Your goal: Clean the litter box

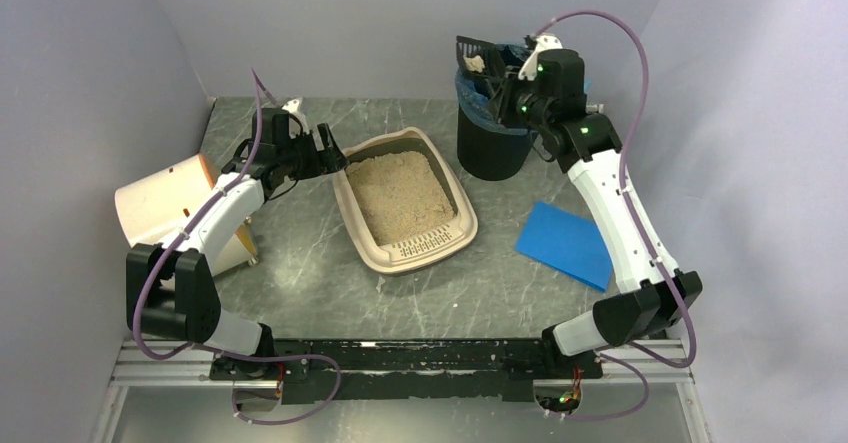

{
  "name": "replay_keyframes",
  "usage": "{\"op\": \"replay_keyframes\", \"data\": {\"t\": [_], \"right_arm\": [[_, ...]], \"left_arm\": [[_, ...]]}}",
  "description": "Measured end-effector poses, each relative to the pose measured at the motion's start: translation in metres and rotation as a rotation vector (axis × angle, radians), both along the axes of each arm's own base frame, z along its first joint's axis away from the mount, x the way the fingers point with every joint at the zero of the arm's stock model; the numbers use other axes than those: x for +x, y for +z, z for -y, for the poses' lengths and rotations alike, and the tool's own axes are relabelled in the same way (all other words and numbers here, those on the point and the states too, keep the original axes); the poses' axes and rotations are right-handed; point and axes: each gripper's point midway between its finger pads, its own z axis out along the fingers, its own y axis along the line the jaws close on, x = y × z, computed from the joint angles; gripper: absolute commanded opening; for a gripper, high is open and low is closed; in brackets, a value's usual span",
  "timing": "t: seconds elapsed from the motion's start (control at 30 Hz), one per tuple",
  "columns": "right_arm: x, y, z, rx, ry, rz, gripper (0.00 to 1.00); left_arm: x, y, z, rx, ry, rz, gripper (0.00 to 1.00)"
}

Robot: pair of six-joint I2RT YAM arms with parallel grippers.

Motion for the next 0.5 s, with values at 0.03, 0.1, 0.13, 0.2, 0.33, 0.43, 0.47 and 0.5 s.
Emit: {"op": "replay_keyframes", "data": {"t": [0.03, 0.1, 0.13, 0.2, 0.33, 0.43, 0.47, 0.5], "right_arm": [[0.004, -0.004, 0.005, 0.029, -0.008, -0.021, 0.00], [0.010, -0.013, 0.016, 0.089, -0.023, -0.063, 0.00], [0.012, -0.017, 0.022, 0.123, -0.033, -0.085, 0.00], [0.016, -0.022, 0.030, 0.181, -0.052, -0.113, 0.00], [0.022, -0.026, 0.035, 0.300, -0.077, -0.144, 0.00], [0.026, -0.024, 0.033, 0.426, -0.064, -0.160, 0.00], [0.027, -0.025, 0.035, 0.471, -0.070, -0.168, 0.00], [0.029, -0.026, 0.038, 0.506, -0.080, -0.173, 0.00]], "left_arm": [[0.000, 0.000, 0.000, -0.001, -0.001, 0.000, 0.85], [0.000, 0.000, 0.000, -0.002, -0.002, 0.000, 0.85], [0.000, 0.000, 0.000, -0.002, -0.002, 0.000, 0.85], [0.000, 0.000, 0.000, -0.002, -0.002, 0.000, 0.85], [0.000, 0.000, 0.000, -0.002, -0.002, 0.000, 0.85], [0.000, 0.000, 0.000, -0.001, -0.002, 0.000, 0.85], [0.000, 0.000, 0.000, -0.001, -0.002, 0.000, 0.85], [0.000, 0.000, 0.000, -0.001, -0.002, 0.000, 0.85]]}}
